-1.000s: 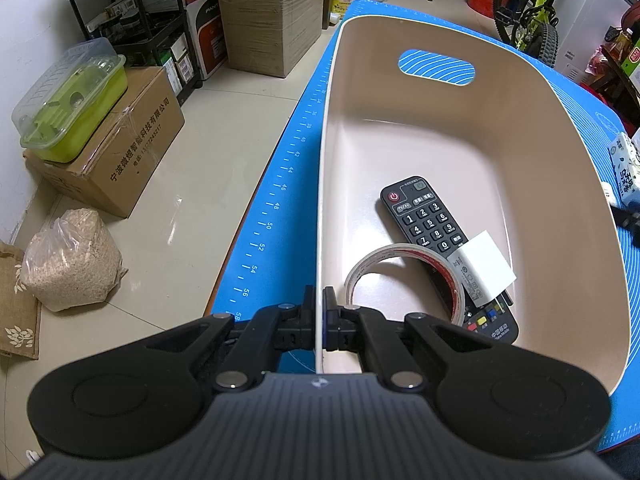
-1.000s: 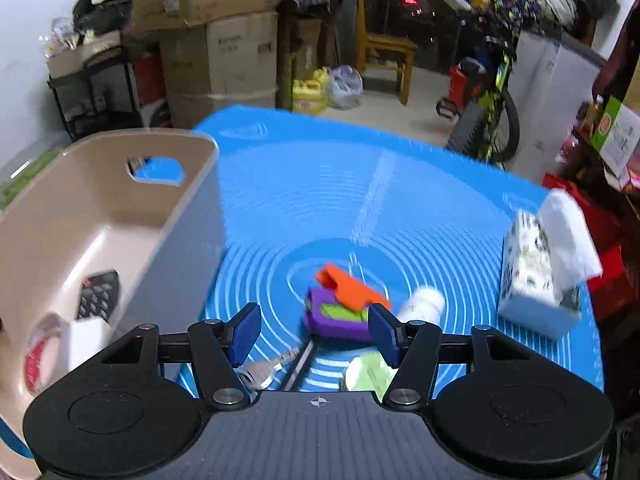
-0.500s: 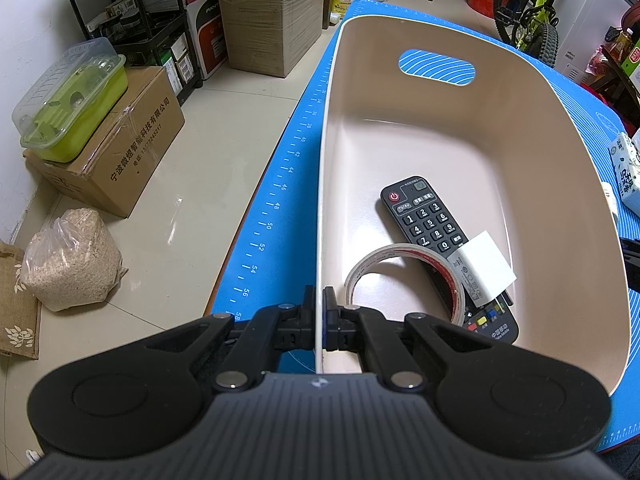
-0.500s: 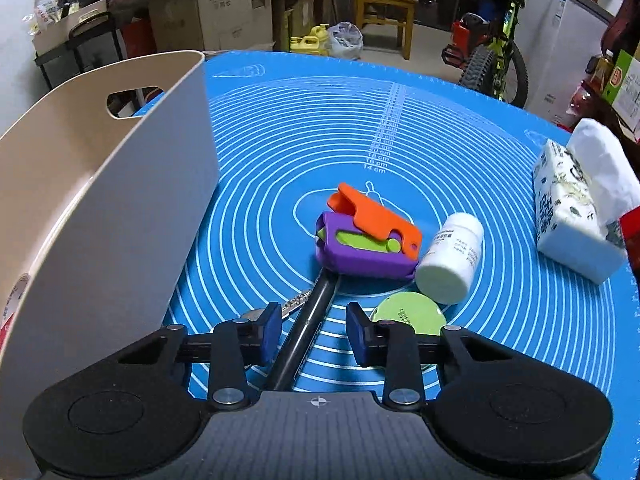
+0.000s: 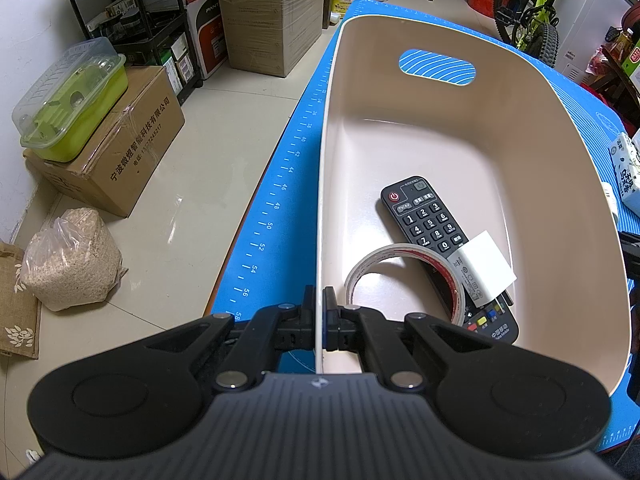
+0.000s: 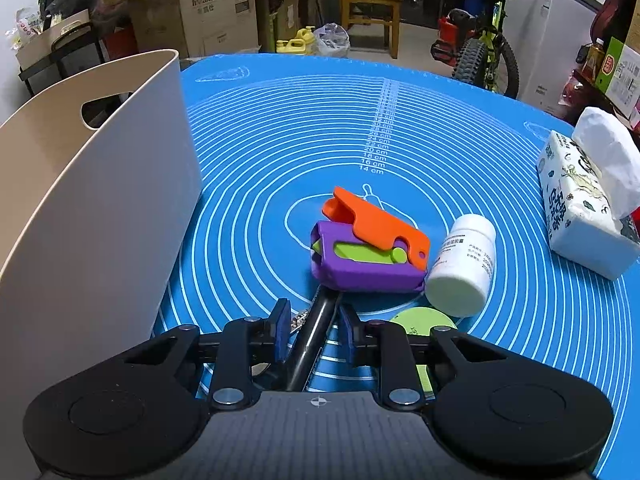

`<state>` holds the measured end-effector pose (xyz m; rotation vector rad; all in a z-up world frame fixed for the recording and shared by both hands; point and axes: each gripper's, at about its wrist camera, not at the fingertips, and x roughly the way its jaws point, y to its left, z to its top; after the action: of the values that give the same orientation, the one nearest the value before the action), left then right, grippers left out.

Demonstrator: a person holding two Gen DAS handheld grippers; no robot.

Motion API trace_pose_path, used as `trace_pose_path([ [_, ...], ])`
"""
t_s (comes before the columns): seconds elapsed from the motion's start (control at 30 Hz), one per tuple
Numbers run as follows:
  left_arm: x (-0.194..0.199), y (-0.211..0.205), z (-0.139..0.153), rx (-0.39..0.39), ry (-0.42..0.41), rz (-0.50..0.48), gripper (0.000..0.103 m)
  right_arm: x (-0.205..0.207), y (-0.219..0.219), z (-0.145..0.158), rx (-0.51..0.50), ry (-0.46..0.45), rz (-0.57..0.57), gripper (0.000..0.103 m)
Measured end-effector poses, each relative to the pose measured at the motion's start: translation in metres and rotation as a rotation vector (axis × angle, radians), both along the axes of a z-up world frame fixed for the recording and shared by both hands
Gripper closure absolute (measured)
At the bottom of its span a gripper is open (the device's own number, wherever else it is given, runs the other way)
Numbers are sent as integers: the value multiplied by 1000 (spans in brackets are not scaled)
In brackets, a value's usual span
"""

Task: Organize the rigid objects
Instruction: 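Move the right gripper to the black-handled keys and grasp the handle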

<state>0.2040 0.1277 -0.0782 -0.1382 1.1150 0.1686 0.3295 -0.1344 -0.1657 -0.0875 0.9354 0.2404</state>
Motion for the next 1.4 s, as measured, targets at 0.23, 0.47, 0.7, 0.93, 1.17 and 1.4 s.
trace_pose_path([
  [0.23, 0, 0, 0, 0, 0, 0, 100, -10, -3, 1, 2, -2, 38, 78],
  [0.47, 0, 0, 0, 0, 0, 0, 100, -14, -5, -1, -27, 3, 51, 77],
  [0.7, 0, 0, 0, 0, 0, 0, 100, -15, -4, -1, -18, -3, 43, 79],
  [0.93, -1, 0, 0, 1, 1, 0, 100, -35, -14, 10, 24, -25, 47, 79],
  [1.17, -1, 0, 0, 2, 1, 0, 100, -51, -20, 39, 55, -88, 69, 79],
  [1.4, 0, 0, 0, 2, 1, 0, 100, -56, -20, 82, 93, -188, 86, 79],
])
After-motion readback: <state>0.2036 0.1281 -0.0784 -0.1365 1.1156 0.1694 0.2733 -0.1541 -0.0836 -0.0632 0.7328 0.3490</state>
